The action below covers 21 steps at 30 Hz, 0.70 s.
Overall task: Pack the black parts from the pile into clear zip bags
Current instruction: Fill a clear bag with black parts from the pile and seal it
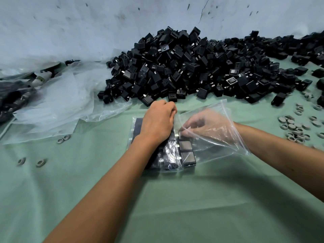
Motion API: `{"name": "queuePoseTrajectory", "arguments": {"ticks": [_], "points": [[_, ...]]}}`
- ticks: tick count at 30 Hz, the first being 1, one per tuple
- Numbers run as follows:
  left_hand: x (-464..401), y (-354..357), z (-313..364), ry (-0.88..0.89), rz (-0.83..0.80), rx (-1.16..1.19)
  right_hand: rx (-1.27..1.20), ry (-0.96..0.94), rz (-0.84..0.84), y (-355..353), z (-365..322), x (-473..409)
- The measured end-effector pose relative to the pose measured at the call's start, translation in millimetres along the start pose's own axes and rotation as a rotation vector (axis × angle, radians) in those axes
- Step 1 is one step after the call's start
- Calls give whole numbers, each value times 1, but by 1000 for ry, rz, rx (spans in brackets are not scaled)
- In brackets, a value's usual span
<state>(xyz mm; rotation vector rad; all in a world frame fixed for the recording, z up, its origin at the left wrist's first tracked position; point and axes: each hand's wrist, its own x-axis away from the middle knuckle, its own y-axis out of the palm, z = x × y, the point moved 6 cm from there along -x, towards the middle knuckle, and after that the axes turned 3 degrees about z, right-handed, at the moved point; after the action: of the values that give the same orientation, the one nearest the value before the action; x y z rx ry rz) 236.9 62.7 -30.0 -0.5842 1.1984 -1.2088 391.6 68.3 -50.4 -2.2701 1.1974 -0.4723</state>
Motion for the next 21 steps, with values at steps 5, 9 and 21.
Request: {"name": "queuePoseTrajectory", "arguments": {"ticks": [5, 9, 21], "points": [[2, -1, 9, -39, -64, -131, 25, -9, -10, -9, 5, 3], [9, 7, 14, -83, -117, -89, -220, 39, 26, -32, 26, 24], [11, 15, 14, -101, -144, -166, -48, 152, 785, -121, 25, 40]]}}
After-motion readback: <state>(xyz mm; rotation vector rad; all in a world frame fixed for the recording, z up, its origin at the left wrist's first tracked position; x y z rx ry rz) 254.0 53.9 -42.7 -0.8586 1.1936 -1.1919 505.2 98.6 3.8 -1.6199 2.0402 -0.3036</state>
